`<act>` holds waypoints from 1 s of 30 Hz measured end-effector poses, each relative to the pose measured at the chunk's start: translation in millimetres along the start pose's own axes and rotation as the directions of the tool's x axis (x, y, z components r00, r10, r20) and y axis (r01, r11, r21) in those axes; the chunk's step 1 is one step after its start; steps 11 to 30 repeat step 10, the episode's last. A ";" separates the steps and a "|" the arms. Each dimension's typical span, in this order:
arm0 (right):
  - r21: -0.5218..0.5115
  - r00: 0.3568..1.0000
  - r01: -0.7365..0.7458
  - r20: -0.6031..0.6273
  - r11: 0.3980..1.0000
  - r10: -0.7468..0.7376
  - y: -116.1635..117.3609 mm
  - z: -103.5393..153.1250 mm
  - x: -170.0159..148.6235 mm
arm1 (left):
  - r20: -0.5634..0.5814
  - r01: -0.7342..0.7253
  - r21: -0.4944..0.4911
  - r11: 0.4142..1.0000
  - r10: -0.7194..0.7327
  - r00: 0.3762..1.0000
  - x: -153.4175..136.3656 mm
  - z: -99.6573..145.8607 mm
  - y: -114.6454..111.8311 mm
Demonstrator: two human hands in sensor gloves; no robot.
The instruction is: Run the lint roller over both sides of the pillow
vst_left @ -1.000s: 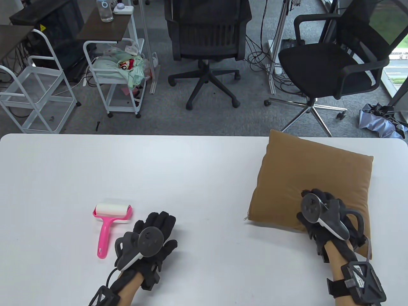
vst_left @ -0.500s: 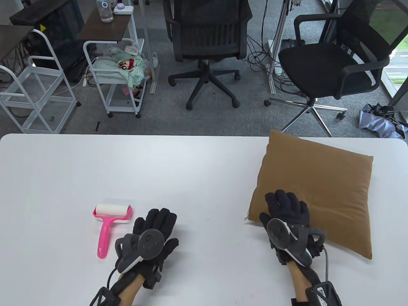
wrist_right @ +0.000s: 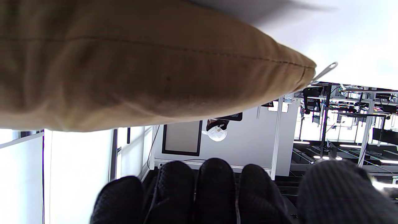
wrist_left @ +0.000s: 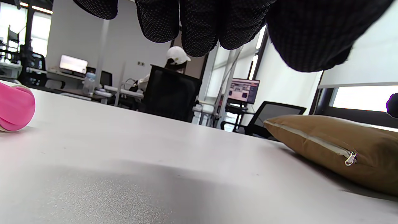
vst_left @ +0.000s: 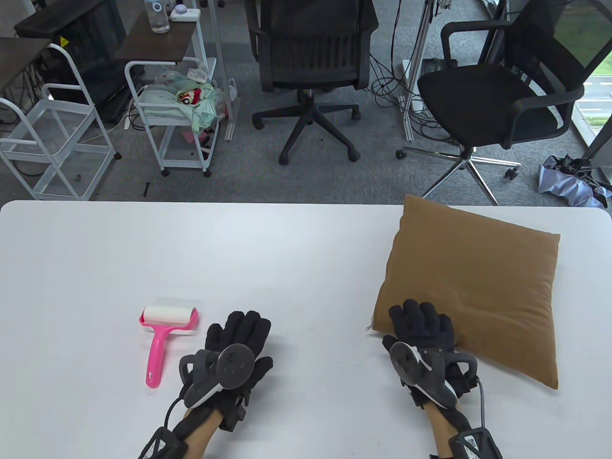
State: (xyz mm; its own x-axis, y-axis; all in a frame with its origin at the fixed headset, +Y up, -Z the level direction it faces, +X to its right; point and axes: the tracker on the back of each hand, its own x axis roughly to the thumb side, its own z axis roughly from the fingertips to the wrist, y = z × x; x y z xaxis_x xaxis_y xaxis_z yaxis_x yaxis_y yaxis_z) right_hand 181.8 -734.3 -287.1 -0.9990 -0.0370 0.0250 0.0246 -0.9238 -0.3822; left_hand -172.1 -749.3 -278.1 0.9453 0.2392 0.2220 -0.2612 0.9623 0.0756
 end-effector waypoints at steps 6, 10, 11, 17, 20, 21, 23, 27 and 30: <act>0.021 0.999 0.031 -0.019 0.999 -0.031 1.5 1.9 -5.4 | -0.013 -0.009 -0.009 1.000 0.009 1.000 0.2 0.4 -0.5; 0.018 0.999 0.045 -0.026 0.999 -0.045 0.8 0.7 -6.7 | -0.020 -0.010 -0.018 1.000 0.010 1.000 -0.9 0.3 -0.2; 0.018 0.999 0.045 -0.026 0.999 -0.045 0.8 0.7 -6.7 | -0.020 -0.010 -0.018 1.000 0.010 1.000 -0.9 0.3 -0.2; 0.018 0.999 0.045 -0.026 0.999 -0.045 0.8 0.7 -6.7 | -0.020 -0.010 -0.018 1.000 0.010 1.000 -0.9 0.3 -0.2; 0.018 0.999 0.045 -0.026 0.999 -0.045 0.8 0.7 -6.7 | -0.020 -0.010 -0.018 1.000 0.010 1.000 -0.9 0.3 -0.2; 0.018 0.999 0.045 -0.026 0.999 -0.045 0.8 0.7 -6.7 | -0.020 -0.010 -0.018 1.000 0.010 1.000 -0.9 0.3 -0.2; 0.018 0.999 0.045 -0.026 0.999 -0.045 0.8 0.7 -6.7 | -0.020 -0.010 -0.018 1.000 0.010 1.000 -0.9 0.3 -0.2; 0.018 0.999 0.045 -0.026 0.999 -0.045 0.8 0.7 -6.7 | -0.020 -0.010 -0.018 1.000 0.010 1.000 -0.9 0.3 -0.2; 0.018 0.999 0.045 -0.026 0.999 -0.045 0.8 0.7 -6.7 | -0.020 -0.010 -0.018 1.000 0.010 1.000 -0.9 0.3 -0.2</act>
